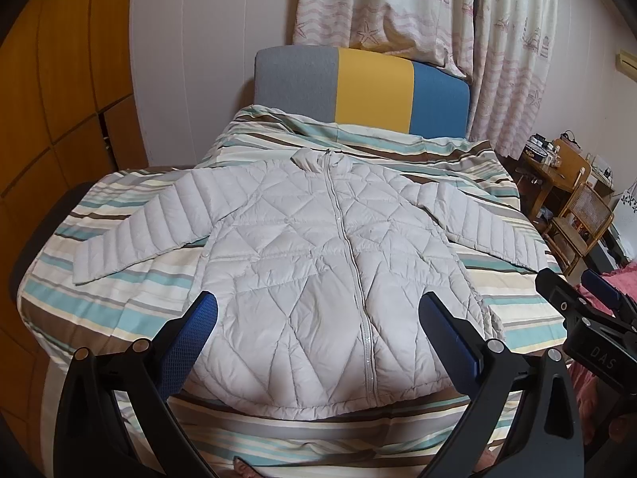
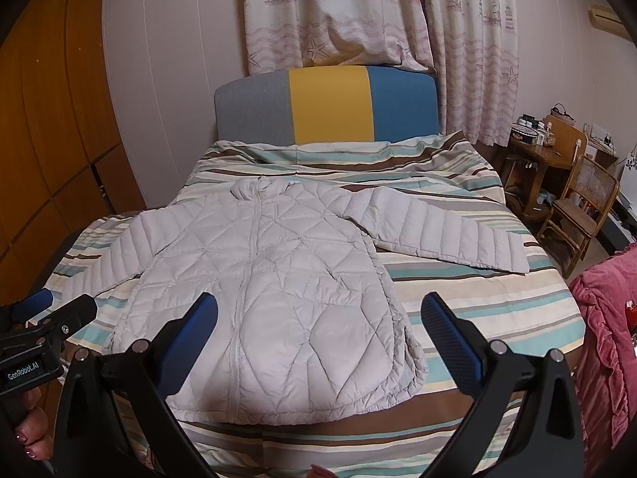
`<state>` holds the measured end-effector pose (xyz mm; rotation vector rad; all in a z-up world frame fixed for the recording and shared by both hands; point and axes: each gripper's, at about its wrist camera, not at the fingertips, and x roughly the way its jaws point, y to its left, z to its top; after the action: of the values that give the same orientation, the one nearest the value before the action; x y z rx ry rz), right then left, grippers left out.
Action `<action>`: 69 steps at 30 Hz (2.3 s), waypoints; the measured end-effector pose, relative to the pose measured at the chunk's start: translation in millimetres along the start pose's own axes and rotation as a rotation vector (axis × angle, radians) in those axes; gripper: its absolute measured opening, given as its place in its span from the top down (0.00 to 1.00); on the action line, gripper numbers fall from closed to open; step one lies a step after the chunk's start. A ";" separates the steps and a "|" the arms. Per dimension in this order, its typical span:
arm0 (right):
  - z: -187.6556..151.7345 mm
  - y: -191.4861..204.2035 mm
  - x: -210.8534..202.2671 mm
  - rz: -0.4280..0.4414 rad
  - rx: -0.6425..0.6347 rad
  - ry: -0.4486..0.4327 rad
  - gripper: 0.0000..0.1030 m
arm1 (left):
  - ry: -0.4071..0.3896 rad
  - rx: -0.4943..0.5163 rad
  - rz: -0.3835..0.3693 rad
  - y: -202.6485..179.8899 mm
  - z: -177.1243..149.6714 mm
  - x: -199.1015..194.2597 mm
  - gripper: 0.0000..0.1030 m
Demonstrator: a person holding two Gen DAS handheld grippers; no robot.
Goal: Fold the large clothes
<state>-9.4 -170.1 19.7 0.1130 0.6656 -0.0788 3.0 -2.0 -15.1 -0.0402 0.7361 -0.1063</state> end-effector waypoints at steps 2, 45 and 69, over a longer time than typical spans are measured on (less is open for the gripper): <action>-0.7 -0.2 0.2 -0.002 -0.001 0.001 0.02 | 0.003 -0.001 0.000 -0.7 -0.6 0.3 0.03; -18.0 -103.4 165.1 -0.148 0.073 0.062 0.02 | 0.174 -0.094 0.044 50.7 1.9 150.6 0.03; 8.2 -384.9 331.6 -0.657 0.649 0.135 0.34 | 0.145 -0.109 0.453 161.7 19.9 313.9 0.03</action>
<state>213.6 -564.7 -209.9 0.5244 0.7714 -0.9289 260.8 123.9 -222.0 0.0309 0.8791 0.3666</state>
